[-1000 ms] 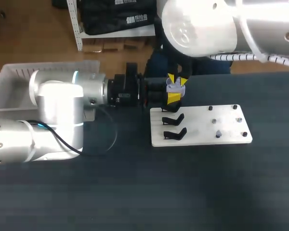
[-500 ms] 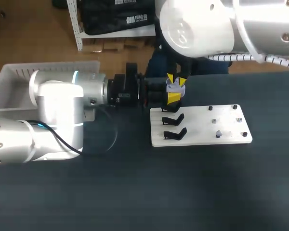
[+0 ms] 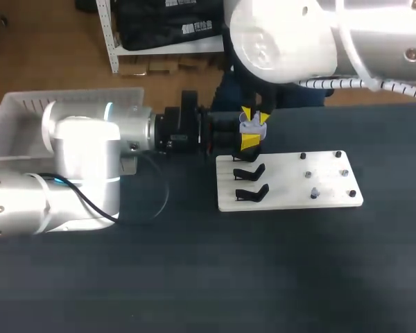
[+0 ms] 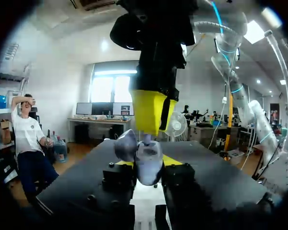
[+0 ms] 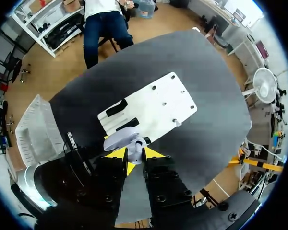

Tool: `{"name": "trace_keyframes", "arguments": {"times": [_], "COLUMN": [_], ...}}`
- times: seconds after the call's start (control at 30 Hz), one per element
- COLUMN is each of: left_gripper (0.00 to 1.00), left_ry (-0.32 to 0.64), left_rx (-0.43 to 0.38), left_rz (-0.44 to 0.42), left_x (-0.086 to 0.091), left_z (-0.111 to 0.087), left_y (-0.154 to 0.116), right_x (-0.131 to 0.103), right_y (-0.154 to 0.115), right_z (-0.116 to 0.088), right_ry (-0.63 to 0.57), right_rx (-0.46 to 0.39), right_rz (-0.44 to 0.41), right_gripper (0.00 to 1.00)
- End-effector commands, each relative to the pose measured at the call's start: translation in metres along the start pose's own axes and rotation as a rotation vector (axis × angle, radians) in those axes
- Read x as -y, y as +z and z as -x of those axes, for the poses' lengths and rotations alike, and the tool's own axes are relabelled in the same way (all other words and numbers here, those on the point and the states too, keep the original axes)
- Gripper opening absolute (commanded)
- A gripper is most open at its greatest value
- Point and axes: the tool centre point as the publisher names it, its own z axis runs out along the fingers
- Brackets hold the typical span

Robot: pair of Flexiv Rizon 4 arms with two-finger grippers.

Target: Pick up each earbud case from the left stands, insert the matching earbuds, close the lid, and place the case in the box.

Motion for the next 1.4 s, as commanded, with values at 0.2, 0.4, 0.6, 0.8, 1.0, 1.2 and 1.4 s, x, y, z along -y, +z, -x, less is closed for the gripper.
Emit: {"name": "trace_keyframes", "arguments": {"times": [0.2, 0.4, 0.6, 0.8, 1.0, 1.2, 1.4], "left_gripper": [0.0, 0.0, 0.0, 0.0, 0.0, 0.0, 0.0], "left_ry": [0.004, 0.004, 0.004, 0.004, 0.004, 0.004, 0.004], "left_rx": [0.006, 0.006, 0.006, 0.006, 0.006, 0.006, 0.006], "left_rz": [0.004, 0.004, 0.004, 0.004, 0.004, 0.004, 0.004], "left_x": [0.001, 0.001, 0.001, 0.001, 0.001, 0.001, 0.001], "left_z": [-0.001, -0.001, -0.001, -0.001, -0.001, -0.001, -0.001], "left_y": [0.0, 0.0, 0.0, 0.0, 0.0, 0.0, 0.0], "right_x": [0.004, 0.003, 0.004, 0.003, 0.002, 0.001, 0.002], "right_y": [0.002, 0.004, 0.007, 0.011, 0.013, 0.013, 0.008], "right_z": [-0.001, -0.003, -0.002, -0.002, -0.005, -0.004, -0.004], "right_ry": [0.012, 0.013, 0.015, 0.015, 0.006, 0.002, 0.0], "right_rx": [0.002, -0.005, -0.008, -0.015, -0.027, -0.033, -0.024], "right_rz": [0.002, 0.005, 0.002, 0.0, 0.0, 0.0, 0.014], "right_gripper": [0.0, 0.0, 0.0, 0.0, 0.0, 0.31, 0.38]}}
